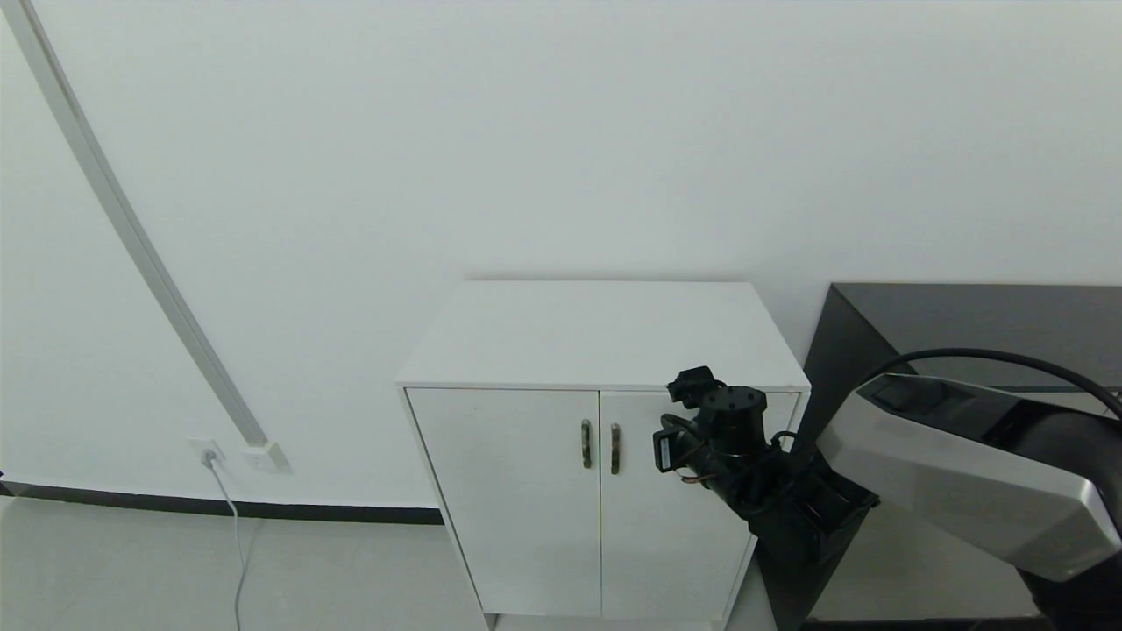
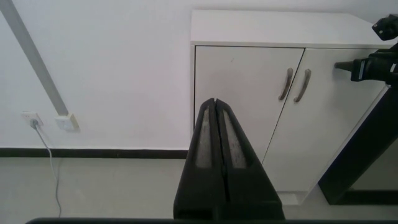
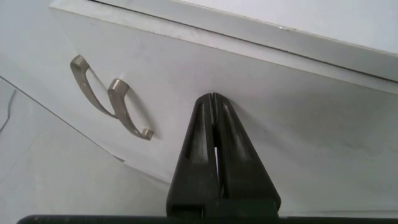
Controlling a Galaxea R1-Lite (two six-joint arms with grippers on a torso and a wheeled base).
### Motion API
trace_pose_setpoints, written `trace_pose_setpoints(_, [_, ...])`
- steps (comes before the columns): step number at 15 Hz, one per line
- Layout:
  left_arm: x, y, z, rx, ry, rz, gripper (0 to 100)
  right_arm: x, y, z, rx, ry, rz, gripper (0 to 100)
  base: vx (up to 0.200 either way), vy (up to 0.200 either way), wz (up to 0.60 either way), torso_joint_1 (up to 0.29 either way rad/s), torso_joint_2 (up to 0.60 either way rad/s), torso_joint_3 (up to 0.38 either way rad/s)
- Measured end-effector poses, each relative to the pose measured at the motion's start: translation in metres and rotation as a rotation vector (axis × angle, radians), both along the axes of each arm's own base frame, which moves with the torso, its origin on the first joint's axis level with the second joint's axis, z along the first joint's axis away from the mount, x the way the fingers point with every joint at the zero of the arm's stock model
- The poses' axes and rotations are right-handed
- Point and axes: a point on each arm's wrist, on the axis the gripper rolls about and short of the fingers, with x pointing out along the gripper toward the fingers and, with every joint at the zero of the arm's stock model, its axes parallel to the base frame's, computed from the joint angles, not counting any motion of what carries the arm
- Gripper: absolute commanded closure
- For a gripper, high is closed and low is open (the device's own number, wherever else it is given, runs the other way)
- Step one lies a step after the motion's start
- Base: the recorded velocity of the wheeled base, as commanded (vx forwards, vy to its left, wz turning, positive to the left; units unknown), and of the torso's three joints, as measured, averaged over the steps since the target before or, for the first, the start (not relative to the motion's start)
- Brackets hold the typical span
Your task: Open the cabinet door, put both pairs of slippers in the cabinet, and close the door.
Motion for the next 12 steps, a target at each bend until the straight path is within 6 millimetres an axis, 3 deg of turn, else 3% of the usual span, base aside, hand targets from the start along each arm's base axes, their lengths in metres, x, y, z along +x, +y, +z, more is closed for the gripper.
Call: trace_pose_setpoints(12, [0.0000,0.0000,0.0000,0.000,0.000,0.000,100,0.0037,-0.0010,0.0016,-0.008,-0.014,-0.004,100,0.000,0.000,0.00,0.000,0.00,0.000])
